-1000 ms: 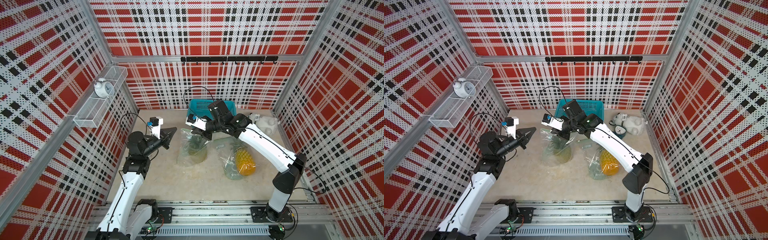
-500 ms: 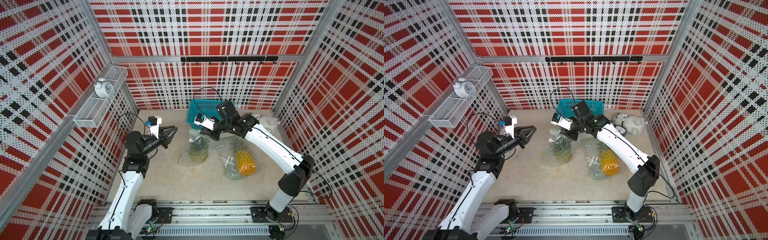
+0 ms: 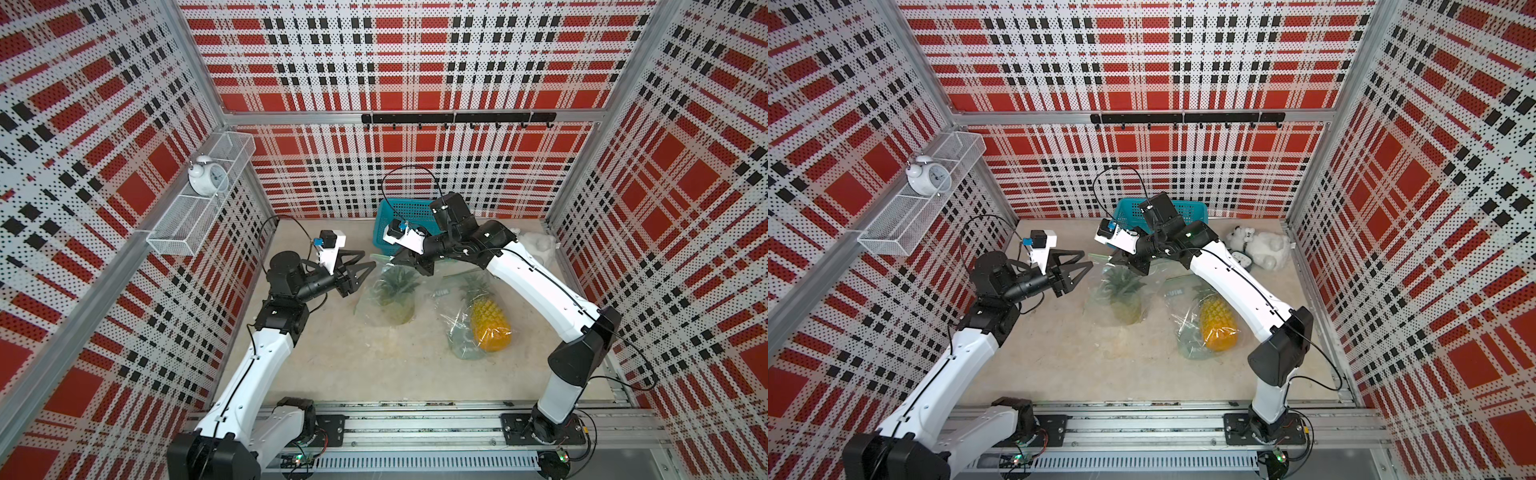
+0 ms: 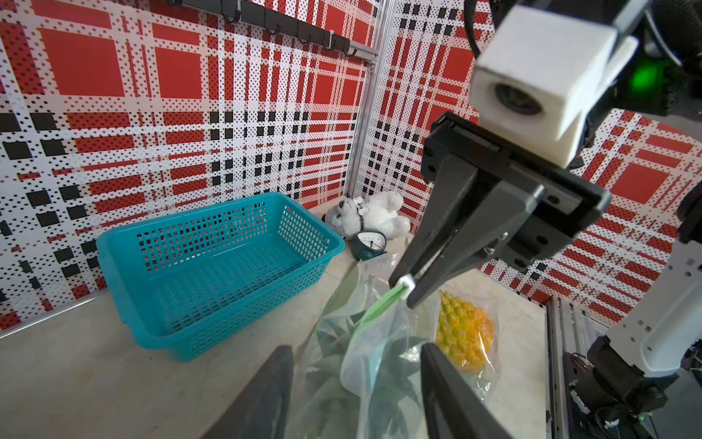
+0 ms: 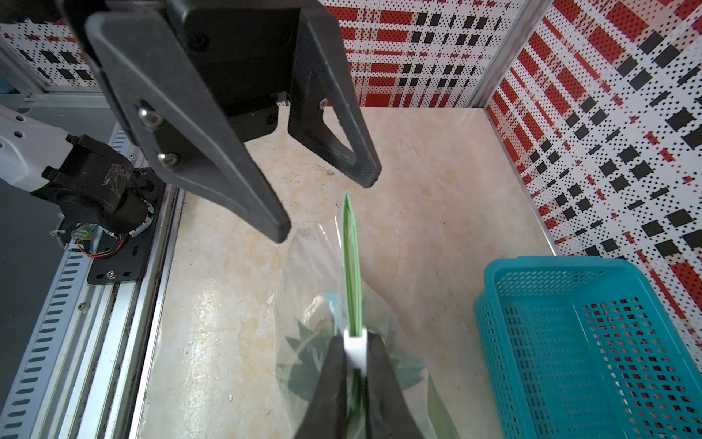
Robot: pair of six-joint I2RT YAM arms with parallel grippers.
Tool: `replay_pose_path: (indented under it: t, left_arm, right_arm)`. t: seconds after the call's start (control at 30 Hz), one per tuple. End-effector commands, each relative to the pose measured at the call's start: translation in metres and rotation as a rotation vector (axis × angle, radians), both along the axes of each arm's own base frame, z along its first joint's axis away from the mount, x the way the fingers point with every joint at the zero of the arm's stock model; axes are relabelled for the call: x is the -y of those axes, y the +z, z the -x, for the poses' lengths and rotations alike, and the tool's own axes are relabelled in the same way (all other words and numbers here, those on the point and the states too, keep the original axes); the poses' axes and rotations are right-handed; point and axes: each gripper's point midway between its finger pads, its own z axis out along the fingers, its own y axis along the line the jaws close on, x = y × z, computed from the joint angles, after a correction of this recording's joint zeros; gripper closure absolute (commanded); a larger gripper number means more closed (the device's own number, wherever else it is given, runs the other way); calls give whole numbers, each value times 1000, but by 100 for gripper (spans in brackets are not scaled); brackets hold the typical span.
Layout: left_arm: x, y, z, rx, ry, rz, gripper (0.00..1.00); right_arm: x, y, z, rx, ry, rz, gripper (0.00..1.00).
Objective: Open the zip-top bag and take out the pineapple
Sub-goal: Unzip the zipper on the zipper food storage bag.
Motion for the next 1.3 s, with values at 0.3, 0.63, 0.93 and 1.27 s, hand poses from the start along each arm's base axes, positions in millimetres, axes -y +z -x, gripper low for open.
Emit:
replay_pose_path:
  t: [0.3,0.63,0.93,1.27]
  left_arm:
    - [16,10,-4,37,-66,-5,65]
    - [16,19,-4,59,-62,30,100]
    - [-24,17,-17,41,114,57,100]
    - [-34,16,-19,40,151,54,100]
  right_arm:
    - [-5,3,8,-13,51,-10,97]
    - [-2,-2,2,-9,15,20,96]
    - [12,-8,-2,-10,-41,56,94]
    - [36,-19,-5,-30,-108,70,93]
